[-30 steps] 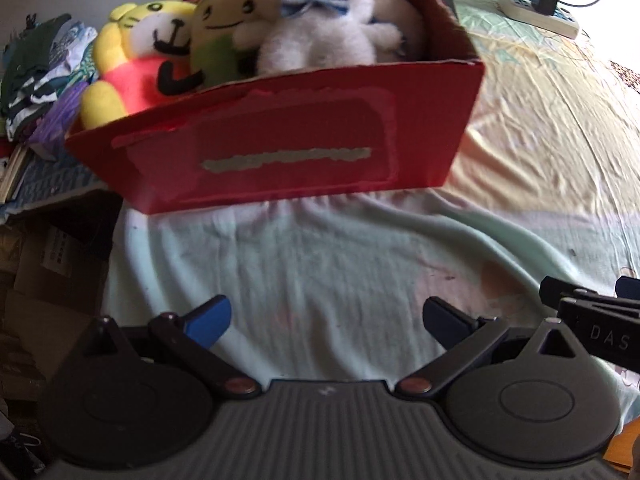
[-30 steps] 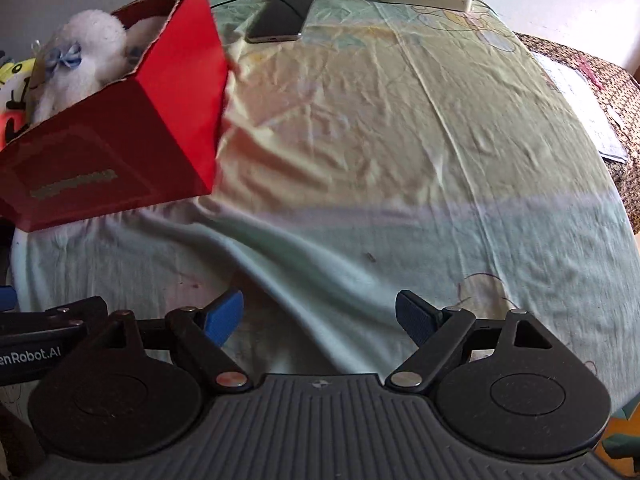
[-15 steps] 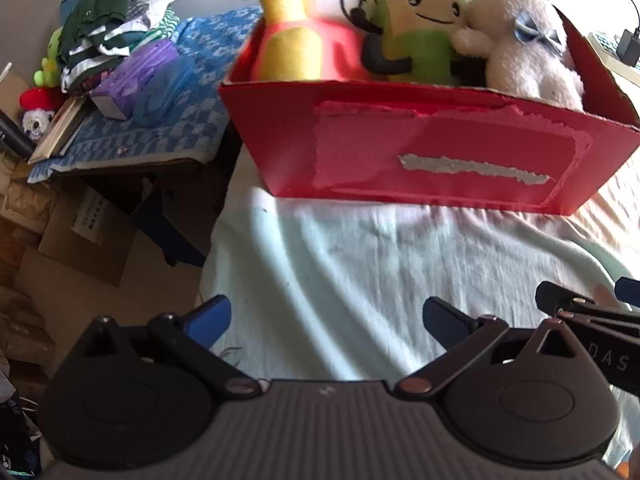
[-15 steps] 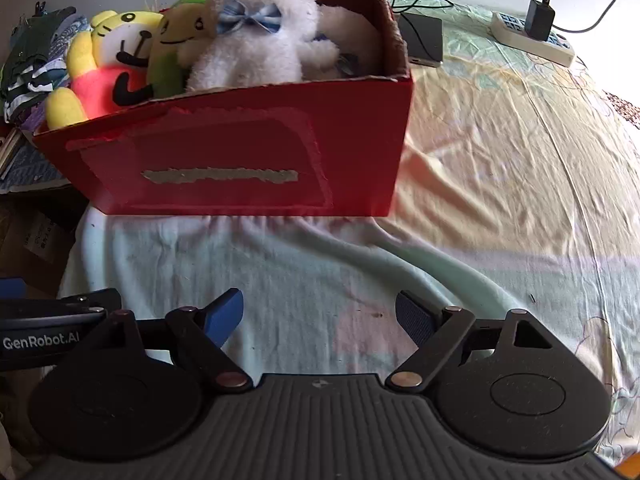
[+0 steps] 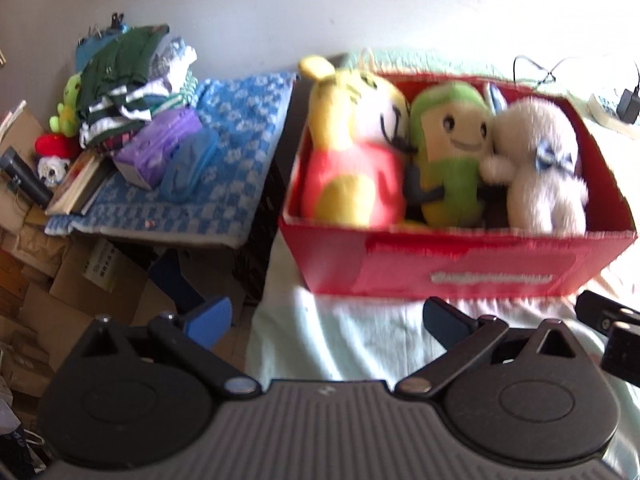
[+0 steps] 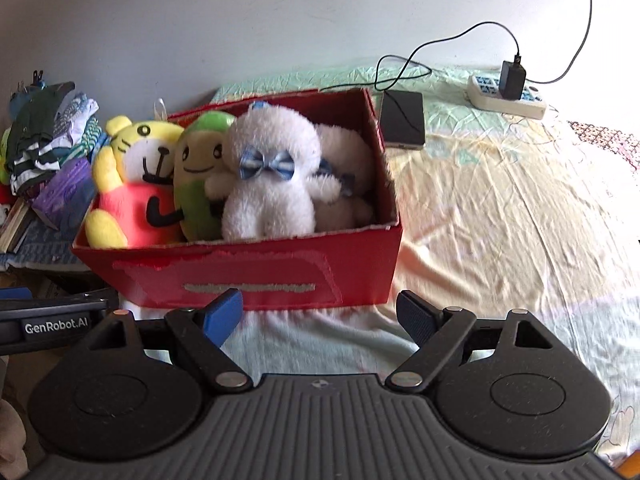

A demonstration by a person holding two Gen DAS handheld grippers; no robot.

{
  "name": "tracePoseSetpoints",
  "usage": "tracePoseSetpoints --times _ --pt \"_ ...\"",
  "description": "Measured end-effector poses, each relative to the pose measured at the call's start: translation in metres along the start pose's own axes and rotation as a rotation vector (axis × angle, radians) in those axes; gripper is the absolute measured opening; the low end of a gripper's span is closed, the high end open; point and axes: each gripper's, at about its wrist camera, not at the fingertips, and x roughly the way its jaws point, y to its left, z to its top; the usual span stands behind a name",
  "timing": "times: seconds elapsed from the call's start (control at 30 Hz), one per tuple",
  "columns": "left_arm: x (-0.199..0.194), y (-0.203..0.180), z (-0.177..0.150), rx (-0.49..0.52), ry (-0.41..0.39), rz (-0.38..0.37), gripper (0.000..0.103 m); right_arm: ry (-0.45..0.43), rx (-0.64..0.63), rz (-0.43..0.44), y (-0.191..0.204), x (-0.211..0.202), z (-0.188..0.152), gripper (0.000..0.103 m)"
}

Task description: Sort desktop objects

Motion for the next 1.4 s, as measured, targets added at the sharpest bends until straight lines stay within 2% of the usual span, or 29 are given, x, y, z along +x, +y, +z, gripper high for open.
tracePoseSetpoints --times 0.07,0.2,0.33,0.43,0.53,0.77,1.03,1.2,1.4 --pt "-0.009 -0.002 0.011 0.019 -0.033 0.029 0.102 -0.031 0.0 -0.016 0.001 -0.006 0.008 0.089" --pt "-0.024 -0.002 0.031 0.027 -0.093 0.028 0.102 -0.062 0.013 0.004 0.004 -0.013 0.028 0.09" --pt "-0.031 0.0 0.047 0.015 -0.104 0.043 0.102 -0.099 0.012 -0.011 0.01 -0.02 0.045 0.091" --pt "-0.035 0.001 0.057 0.005 -0.112 0.044 0.102 -0.09 0.012 -0.009 0.015 -0.02 0.056 0.092" --pt "-0.038 0.003 0.063 0.001 -0.109 0.041 0.102 -0.074 0.015 -0.002 0.02 -0.017 0.061 0.092" --pt "-0.031 0.008 0.068 -0.007 -0.085 0.03 0.102 -0.049 -0.005 -0.046 0.028 -0.005 0.069 0.092" --pt "-0.014 0.008 0.064 -0.021 -0.039 -0.037 0.102 -0.049 -0.015 -0.069 0.027 -0.002 0.069 0.092" --pt "-0.011 0.003 0.062 -0.024 -0.047 -0.066 0.102 -0.057 -0.026 -0.088 0.024 0.0 0.071 0.092" --pt "-0.006 -0.006 0.063 0.005 -0.045 -0.054 0.102 -0.07 -0.014 -0.083 0.021 0.004 0.076 0.092"
